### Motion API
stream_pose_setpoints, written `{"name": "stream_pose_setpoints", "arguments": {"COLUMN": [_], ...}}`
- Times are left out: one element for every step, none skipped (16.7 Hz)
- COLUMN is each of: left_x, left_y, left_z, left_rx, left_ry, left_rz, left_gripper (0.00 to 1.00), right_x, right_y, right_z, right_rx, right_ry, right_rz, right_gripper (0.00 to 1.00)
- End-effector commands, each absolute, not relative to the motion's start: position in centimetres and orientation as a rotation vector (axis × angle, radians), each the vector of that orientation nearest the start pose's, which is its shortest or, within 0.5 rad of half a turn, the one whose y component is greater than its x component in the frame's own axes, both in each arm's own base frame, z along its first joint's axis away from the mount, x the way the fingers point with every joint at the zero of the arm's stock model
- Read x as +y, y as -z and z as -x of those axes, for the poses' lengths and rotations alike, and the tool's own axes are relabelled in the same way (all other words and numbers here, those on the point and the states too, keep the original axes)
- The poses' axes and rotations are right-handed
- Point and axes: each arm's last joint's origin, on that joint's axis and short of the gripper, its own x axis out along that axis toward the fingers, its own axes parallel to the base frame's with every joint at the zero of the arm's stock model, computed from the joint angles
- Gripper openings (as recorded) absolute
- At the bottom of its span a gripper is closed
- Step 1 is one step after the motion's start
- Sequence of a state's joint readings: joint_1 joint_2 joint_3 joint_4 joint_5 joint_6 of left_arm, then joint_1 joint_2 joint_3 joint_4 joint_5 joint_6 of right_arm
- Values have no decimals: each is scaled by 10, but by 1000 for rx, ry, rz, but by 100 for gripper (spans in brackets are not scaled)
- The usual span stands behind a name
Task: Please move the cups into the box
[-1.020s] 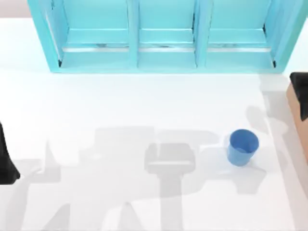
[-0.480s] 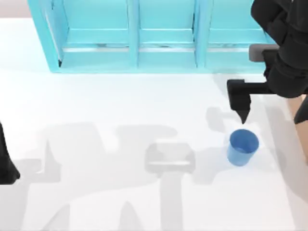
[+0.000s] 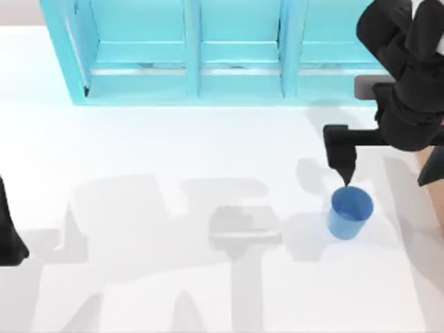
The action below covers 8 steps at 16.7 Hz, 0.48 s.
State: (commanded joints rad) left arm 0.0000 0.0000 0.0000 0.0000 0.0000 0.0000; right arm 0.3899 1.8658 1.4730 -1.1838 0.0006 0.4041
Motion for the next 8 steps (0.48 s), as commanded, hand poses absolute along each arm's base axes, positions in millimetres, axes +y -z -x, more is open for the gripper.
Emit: {"name": "stream_pose_setpoints", "arguments": {"left_x": [-1,-1,-1,-1,-1,-1,-1,-1], "left_y": [-160,-160,-160,-160,-160,-160,-160,-160], "left_z": [-106,-106,-106,-106,-106,-106,-106,-106], "left_rx": [0,0,0,0,0,0,0,0], "left_ry": [0,0,0,0,0,0,0,0], "left_rz": [0,0,0,0,0,0,0,0], "left_gripper": [100,100,100,100,100,100,100,100], "right_x": [137,137,138,138,138,138,137,137], "right_y": [-205,-194,-181,-169,-157,-148,-141,-137], "right_z": [-325,-325,-326,-326,-326,-324,-323,-322], "right_rx": [1575,1572,1566,1561,1561,1564,1567,1570], "right_ry": [9,8,6,4,4,5,6,7], "right_rz": [-7,-8,-10,-11,-11,-10,-9,-8], "right_gripper": [100,100,100,100,100,100,100,100]}}
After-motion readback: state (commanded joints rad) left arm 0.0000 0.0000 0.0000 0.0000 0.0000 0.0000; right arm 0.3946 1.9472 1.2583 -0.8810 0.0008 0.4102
